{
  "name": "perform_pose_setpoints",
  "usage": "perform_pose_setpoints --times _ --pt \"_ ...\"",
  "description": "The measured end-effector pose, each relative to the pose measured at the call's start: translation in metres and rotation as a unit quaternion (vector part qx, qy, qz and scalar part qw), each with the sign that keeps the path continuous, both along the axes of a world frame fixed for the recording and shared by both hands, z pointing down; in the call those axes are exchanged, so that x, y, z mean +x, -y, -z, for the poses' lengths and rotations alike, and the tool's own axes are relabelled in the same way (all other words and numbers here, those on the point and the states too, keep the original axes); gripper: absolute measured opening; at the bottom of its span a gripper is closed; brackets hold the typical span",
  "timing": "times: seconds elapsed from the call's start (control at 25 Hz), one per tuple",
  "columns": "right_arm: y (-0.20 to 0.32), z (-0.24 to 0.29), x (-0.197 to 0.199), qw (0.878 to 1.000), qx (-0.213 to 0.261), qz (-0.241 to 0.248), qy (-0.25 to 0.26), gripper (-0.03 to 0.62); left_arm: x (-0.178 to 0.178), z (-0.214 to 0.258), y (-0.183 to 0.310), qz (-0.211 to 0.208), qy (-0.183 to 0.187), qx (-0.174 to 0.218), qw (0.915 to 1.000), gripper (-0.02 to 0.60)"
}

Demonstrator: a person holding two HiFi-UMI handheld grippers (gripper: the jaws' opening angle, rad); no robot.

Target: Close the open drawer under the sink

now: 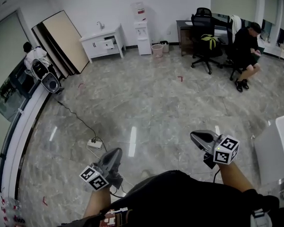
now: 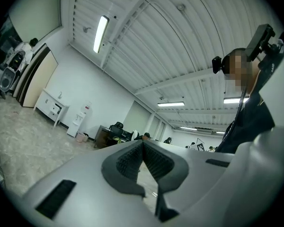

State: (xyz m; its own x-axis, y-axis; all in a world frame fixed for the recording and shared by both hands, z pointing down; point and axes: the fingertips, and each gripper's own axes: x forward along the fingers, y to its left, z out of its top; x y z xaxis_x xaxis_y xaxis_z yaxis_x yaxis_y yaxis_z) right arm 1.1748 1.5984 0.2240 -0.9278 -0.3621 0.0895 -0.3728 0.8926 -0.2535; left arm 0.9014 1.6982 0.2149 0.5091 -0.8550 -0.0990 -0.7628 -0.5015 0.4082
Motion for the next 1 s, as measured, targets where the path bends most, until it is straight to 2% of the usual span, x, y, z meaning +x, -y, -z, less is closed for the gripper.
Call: perform_pose_setpoints --times 0.16,0.28,0.56,0.68,0.84,1.0 --pt "0.027 -0.004 -0.012 1.0 0.003 -0.025 -0.014 0.002 -0.019 -0.013 0.04 -0.022 -0.013 0.003 0.9997 -0.003" --pt "0.058 0.0 -0.035 0.999 0.014 -0.043 -0.021 0.002 -0.046 -0.016 0.075 -0.036 -0.013 0.013 0.9992 -0.003" --pt "0.124 0.022 -0.137 0.998 0.016 -0.067 0.001 0.002 -0.157 0.0 0.136 -0.045 -0.003 0.021 0.9988 -0.003" --pt "0.149 0.024 -0.187 0.998 0.02 -0.06 0.001 0.002 -0.202 -0.003 0.16 -0.042 -0.002 0.015 0.999 -0.003" --pt "0.18 0.016 -0.234 0.998 0.016 -0.054 -0.002 0.002 -0.246 -0.008 0.19 -0.04 -0.002 0.011 0.9991 -0.002" --pt "0.215 0.005 -0.259 0.999 0.007 -0.05 -0.005 0.002 -0.276 -0.017 0.219 -0.029 0.001 0.006 0.9996 -0.002"
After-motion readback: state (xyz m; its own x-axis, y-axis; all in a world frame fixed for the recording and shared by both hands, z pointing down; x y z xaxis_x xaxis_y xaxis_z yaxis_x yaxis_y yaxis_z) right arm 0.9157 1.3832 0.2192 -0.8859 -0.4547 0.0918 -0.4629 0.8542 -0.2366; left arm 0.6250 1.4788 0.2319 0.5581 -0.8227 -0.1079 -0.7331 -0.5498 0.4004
